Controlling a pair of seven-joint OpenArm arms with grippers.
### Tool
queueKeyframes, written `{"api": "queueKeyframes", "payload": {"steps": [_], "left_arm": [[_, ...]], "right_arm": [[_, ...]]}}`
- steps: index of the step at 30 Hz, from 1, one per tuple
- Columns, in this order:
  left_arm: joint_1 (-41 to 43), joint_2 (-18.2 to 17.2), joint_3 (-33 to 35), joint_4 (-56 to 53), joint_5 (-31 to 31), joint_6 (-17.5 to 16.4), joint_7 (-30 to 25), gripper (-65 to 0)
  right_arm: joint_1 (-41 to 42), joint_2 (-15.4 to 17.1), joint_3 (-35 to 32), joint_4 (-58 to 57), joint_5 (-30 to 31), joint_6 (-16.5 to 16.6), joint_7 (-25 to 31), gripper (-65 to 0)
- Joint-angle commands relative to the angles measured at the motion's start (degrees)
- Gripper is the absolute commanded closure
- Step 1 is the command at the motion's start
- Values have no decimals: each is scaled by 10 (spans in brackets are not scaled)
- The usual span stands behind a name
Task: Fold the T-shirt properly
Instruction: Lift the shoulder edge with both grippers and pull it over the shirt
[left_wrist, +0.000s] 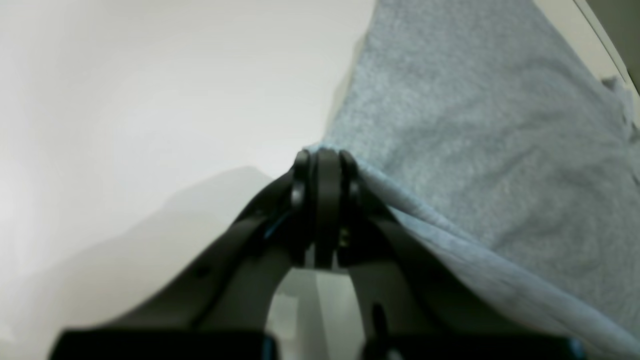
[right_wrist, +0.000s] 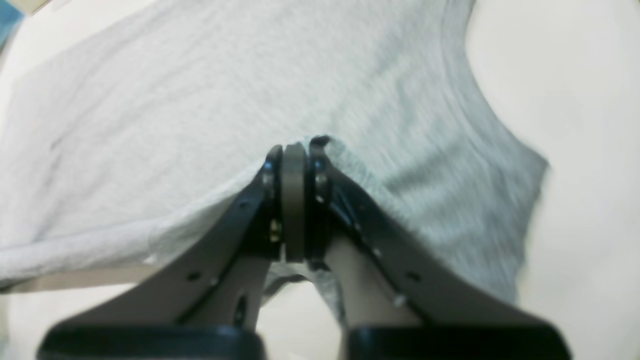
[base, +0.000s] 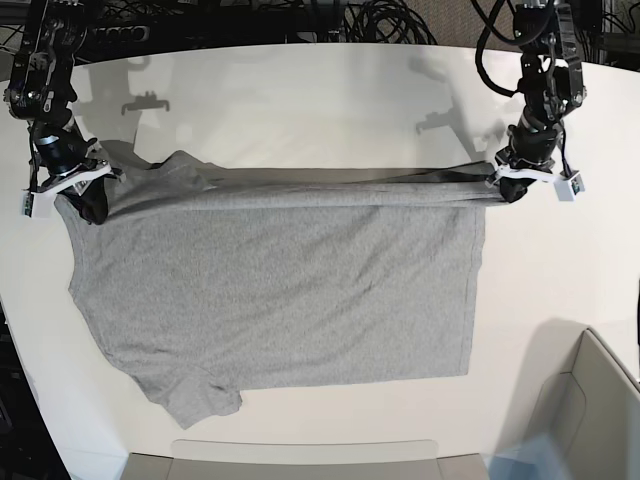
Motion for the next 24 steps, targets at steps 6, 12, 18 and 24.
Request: {"api": "queueKeyframes", "payload": {"steps": [6,12,18,24], "left_arm": [[-35,-10,-2,-16,1,-1,-5,0],[-93,-6,-1,-21,89,0,31,0],[-136,-5,1,-42,120,-1,47,0],[-182,-7,3,-121,120,-4,45,0]], "right_arm": [[70,-23,6,-34,-92,50,-10,0],[114,-42,6,-66,-157,81,-10,0],[150,-44,4,-106,-196,82,-6,0],[205,-44,4,-157,-250,108,-6,0]]}}
